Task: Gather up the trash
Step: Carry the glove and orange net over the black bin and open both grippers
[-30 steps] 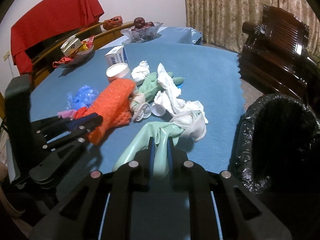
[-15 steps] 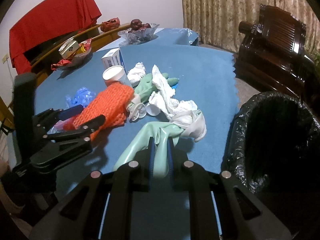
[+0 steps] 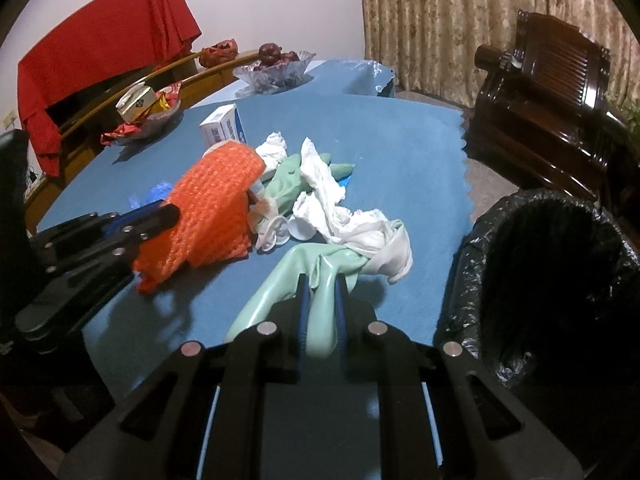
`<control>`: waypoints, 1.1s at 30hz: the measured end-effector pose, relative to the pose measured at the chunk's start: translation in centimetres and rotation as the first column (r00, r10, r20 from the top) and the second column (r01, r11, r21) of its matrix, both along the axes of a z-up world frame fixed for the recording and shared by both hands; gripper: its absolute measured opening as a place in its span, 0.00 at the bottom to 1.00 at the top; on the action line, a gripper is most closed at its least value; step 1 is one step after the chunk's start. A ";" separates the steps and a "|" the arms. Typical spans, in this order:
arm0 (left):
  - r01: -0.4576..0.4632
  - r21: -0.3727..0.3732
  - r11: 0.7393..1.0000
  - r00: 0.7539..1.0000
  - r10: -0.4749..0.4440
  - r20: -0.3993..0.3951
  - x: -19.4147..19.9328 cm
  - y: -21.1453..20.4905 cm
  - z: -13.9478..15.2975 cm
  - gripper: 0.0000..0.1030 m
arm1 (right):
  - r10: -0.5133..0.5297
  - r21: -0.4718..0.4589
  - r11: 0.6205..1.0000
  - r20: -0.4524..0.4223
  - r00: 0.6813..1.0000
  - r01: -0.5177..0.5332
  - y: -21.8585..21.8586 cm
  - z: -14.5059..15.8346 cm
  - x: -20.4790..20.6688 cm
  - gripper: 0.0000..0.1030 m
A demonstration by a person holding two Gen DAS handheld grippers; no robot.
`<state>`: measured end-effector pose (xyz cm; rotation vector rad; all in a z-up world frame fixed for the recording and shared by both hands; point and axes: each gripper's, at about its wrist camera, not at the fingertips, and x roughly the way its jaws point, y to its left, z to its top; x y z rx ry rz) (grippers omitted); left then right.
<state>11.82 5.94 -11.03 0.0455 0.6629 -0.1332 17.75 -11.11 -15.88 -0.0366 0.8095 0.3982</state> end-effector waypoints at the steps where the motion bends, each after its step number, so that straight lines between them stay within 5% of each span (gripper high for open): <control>1: 0.003 -0.006 1.000 1.000 -0.003 0.004 -0.2 -0.2 0.3 0.10 | -0.004 0.002 1.000 0.007 1.000 0.004 -0.2 0.3 -0.1 0.12; 14: 0.187 -0.063 0.980 0.982 -0.186 0.018 0.6 -8.3 2.4 0.10 | -0.177 -0.002 0.984 0.111 0.978 0.178 -8.5 4.0 -2.5 0.12; 27: 0.426 -0.150 0.892 0.894 -0.440 -0.081 4.0 -22.5 -0.2 0.11 | -0.443 -0.082 0.891 0.051 0.895 0.446 -20.7 -0.5 -3.9 0.18; 30: 0.459 -0.177 0.871 0.873 -0.479 -0.092 4.1 -24.3 -0.7 0.22 | -0.476 -0.089 0.874 0.047 0.878 0.478 -21.9 -1.2 -4.1 0.21; 31: 0.467 -0.189 0.864 0.866 -0.490 -0.099 4.1 -24.6 -0.9 0.34 | -0.483 -0.091 0.869 0.049 0.874 0.486 -22.1 -1.3 -4.2 0.25; 33: 0.471 -0.199 0.860 0.865 -0.494 -0.090 3.9 -24.5 -1.0 0.42 | -0.495 -0.090 0.862 0.063 0.866 0.499 -22.2 -1.3 -4.7 0.42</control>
